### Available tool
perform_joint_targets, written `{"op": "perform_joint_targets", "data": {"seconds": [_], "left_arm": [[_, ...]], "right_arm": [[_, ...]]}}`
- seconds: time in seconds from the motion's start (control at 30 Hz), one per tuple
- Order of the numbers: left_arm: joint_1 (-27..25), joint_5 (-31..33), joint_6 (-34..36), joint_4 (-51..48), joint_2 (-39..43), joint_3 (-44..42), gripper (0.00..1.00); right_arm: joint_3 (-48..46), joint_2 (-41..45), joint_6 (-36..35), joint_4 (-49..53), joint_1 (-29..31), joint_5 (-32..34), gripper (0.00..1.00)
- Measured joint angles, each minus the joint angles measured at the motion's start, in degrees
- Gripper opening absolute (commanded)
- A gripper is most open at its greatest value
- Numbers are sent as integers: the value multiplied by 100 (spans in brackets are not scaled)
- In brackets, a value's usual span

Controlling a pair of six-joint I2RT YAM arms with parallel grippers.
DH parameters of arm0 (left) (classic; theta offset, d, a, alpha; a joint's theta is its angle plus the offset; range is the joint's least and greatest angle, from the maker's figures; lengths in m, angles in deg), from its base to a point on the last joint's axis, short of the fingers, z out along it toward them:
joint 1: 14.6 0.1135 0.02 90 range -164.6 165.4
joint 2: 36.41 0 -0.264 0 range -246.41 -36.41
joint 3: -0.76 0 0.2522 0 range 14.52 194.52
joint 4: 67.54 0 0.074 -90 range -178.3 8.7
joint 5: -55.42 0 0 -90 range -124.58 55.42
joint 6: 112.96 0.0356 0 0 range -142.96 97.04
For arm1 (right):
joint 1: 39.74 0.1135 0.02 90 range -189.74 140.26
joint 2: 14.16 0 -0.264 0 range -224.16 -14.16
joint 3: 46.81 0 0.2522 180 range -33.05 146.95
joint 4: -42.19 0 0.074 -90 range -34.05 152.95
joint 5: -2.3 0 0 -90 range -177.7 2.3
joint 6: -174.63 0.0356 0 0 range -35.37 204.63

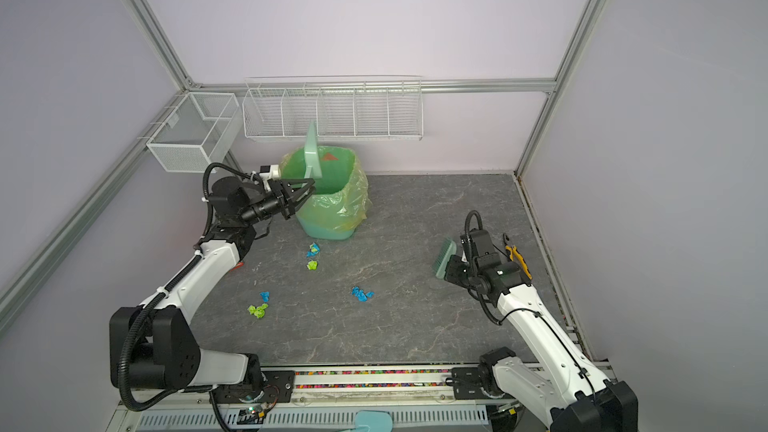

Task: Sweep away the paper scraps from the table
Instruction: 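Tip the dustpan over the green bin with the left gripper, then lower the empty dustpan to the table with left gripper while right brings brush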

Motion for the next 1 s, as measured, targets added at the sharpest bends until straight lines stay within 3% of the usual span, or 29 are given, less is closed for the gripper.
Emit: {"op": "perform_joint_targets", "data": {"seconds": [0.37,0.57,0.83,1.0], "left_arm": [[111,-37,-2164,2931,-752,-514,0],[144,-28,-2629,3613,-826,-608,0],[151,-70,-2524,3598,-743,-608,0],[155,-175,-1143,1805,-20,-568,0]], "right_arm": [[28,0,4,7,31,2,7],[57,0,24,24,61,2,7],[109,-9,46,48,101,2,7],[221,-127,44,42,179,-50,7]]}}
